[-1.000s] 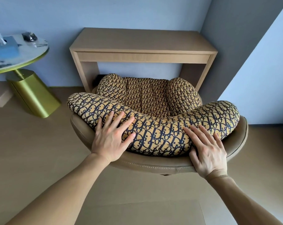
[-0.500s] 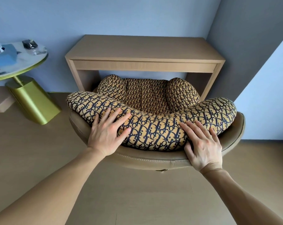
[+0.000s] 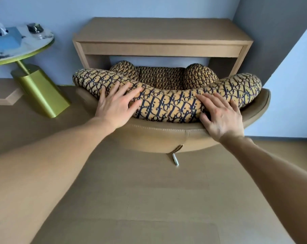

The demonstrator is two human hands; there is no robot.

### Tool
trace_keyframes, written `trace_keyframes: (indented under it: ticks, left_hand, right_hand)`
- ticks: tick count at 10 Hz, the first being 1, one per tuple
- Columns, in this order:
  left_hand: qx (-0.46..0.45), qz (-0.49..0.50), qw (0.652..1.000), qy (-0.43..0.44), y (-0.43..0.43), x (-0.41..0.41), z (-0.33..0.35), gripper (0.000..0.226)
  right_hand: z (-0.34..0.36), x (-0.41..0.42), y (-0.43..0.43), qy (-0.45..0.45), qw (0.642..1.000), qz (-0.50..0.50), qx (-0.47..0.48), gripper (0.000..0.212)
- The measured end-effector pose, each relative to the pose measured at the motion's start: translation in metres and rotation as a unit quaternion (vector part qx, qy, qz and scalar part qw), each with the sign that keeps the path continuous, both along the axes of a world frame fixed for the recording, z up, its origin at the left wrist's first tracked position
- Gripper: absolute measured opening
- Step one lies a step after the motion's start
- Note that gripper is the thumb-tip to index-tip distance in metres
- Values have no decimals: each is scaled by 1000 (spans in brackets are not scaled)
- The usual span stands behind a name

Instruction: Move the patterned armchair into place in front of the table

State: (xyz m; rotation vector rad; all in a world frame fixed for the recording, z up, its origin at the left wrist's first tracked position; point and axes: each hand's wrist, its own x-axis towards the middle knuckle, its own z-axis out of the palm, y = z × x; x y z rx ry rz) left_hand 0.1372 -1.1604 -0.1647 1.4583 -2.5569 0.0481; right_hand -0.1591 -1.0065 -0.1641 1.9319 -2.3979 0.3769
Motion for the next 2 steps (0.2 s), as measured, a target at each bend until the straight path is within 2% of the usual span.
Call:
trace_keyframes:
  ticks: [1,2]
  left_hand:
    - [17,31,999,-31,15,3,12,59]
    - [79,45,993,-74,41,8,28,65]
  right_hand:
    - [1,3,1,-32,999,-16,10,59]
    - [13,22,12,-82,994,-44,52,67]
